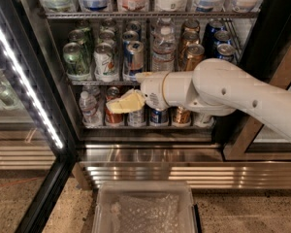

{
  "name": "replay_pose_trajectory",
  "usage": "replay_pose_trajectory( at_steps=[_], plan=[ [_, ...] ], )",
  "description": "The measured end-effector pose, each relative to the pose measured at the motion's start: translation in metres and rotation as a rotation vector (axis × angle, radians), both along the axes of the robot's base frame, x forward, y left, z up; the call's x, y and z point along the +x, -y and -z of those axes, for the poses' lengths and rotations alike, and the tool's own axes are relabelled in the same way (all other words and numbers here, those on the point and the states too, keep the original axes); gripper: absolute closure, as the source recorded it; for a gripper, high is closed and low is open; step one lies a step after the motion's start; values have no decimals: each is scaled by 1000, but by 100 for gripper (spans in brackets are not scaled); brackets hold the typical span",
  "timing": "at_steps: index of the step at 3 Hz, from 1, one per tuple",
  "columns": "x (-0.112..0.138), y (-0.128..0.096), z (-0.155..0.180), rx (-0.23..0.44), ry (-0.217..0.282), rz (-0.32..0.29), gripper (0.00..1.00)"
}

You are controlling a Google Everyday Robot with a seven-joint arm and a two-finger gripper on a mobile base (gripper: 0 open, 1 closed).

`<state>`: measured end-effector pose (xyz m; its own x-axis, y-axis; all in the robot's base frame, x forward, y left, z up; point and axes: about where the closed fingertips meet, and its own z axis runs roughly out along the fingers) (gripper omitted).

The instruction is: Pick 7up can from middle shelf of fridge

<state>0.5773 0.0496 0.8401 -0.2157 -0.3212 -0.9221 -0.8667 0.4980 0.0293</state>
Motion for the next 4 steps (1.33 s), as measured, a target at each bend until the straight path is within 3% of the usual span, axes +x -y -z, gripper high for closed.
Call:
replay_pose_trajectory(
  at_steps=[2,3,4],
  plan=[
    [34,-46,9,32,75,-21,19],
    [50,-58,7,44,119,-3,19],
    [71,-64,-15,60,178,33,21]
  ],
)
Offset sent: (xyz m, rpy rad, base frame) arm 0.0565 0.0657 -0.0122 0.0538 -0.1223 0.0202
